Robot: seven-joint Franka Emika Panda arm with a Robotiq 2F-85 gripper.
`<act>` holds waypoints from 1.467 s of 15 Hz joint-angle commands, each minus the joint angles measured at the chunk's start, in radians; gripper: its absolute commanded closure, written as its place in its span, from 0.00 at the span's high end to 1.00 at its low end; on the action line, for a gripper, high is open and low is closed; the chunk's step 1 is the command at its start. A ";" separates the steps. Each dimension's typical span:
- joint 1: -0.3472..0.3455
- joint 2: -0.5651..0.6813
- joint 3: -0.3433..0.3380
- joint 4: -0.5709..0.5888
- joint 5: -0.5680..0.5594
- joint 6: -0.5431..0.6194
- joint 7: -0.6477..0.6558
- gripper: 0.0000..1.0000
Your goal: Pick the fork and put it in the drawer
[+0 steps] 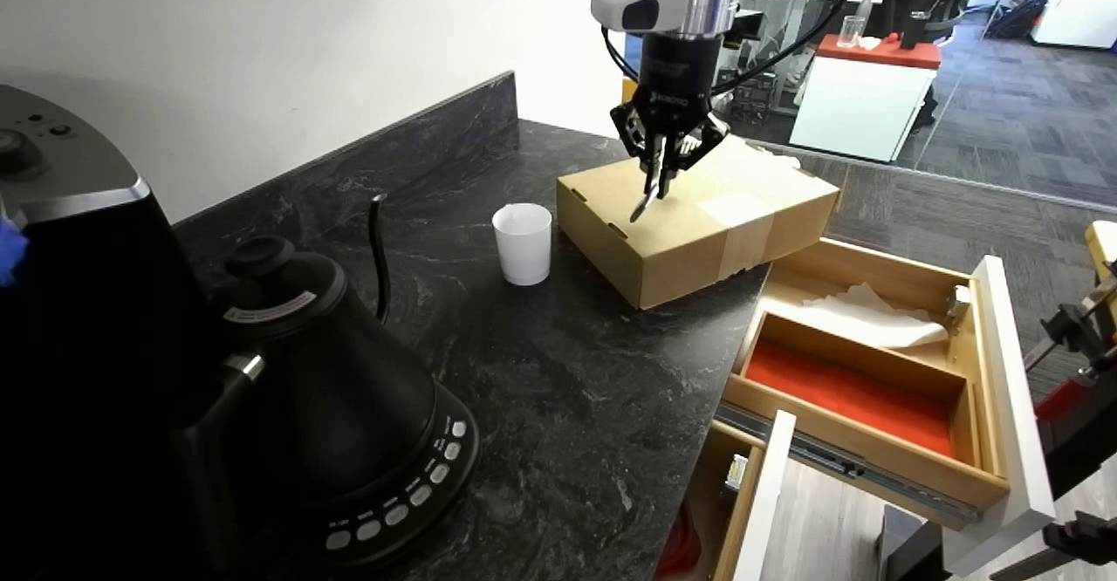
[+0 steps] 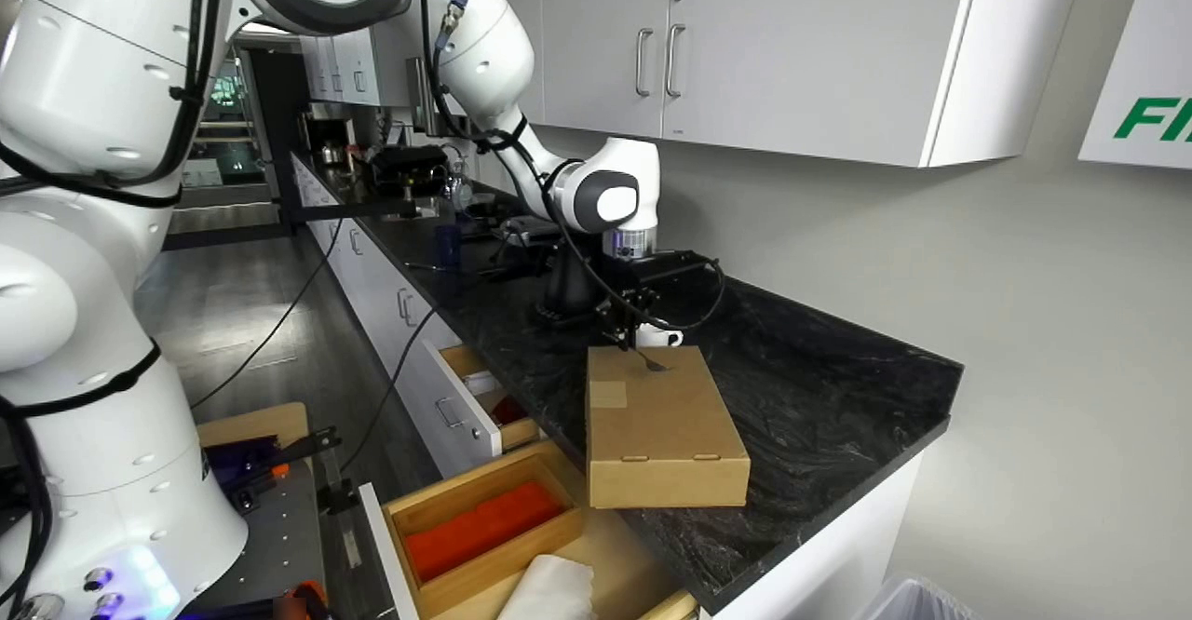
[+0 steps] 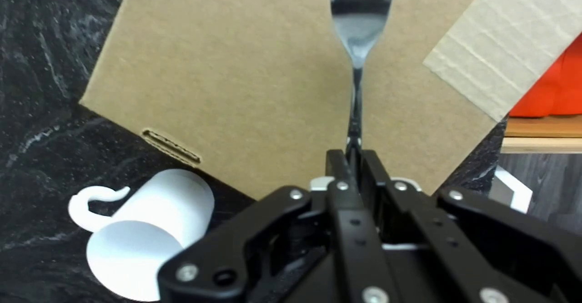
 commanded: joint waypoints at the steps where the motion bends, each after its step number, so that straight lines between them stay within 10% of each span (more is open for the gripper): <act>1: -0.064 -0.077 0.042 -0.096 0.034 -0.044 -0.236 0.04; 22: 0.038 -0.500 -0.056 -0.604 -0.262 -0.105 -1.093 0.04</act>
